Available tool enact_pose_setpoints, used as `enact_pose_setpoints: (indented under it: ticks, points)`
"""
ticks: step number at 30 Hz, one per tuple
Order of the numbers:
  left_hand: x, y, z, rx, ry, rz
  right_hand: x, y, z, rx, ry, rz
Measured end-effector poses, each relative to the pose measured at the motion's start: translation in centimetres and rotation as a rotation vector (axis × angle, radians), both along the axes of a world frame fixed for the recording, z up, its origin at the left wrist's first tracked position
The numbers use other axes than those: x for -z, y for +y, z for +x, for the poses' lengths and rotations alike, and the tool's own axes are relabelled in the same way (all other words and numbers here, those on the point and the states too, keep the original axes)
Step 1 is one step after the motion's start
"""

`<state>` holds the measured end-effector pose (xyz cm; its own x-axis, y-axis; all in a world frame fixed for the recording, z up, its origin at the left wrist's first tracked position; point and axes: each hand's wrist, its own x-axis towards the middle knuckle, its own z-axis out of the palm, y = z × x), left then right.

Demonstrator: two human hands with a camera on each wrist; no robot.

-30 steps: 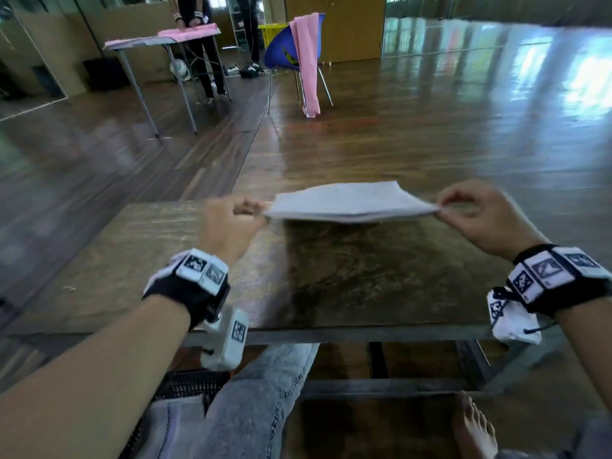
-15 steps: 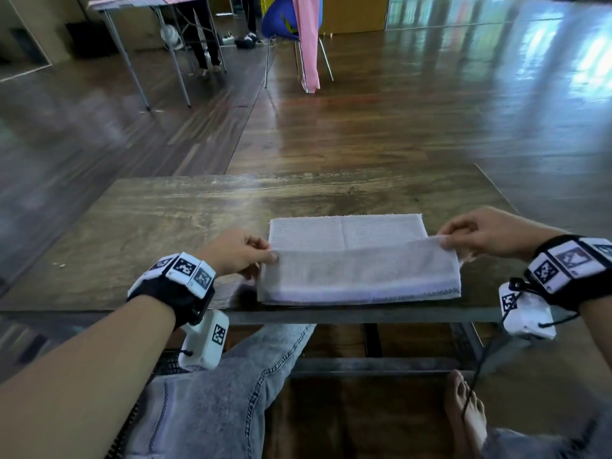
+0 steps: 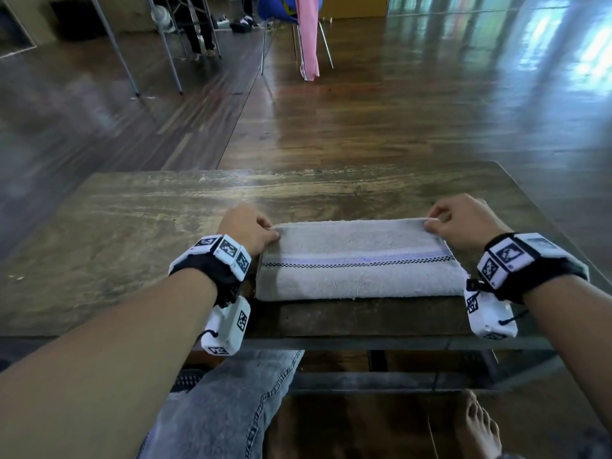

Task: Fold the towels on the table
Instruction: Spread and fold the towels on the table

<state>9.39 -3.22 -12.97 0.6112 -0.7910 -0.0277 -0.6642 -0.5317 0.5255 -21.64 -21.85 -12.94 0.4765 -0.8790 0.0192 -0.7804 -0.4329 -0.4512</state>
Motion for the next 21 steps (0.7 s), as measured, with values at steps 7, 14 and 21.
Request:
enact_pose_setpoints:
  ticks: [7, 14, 21]
  points:
    - [-2.4, 0.6, 0.1, 0.094, -0.052, -0.043, -1.7, 0.4, -0.2, 0.012, -0.092, -0.055]
    - [-8.9, 2.2, -1.3, 0.105, -0.178, -0.551, -6.3, 1.7, -0.8, 0.019, -0.634, -0.467]
    - [-6.6, 7.1, -2.6, 0.077, -0.066, -0.365, -4.7, 4.3, -4.3, -0.125, -0.362, -0.114]
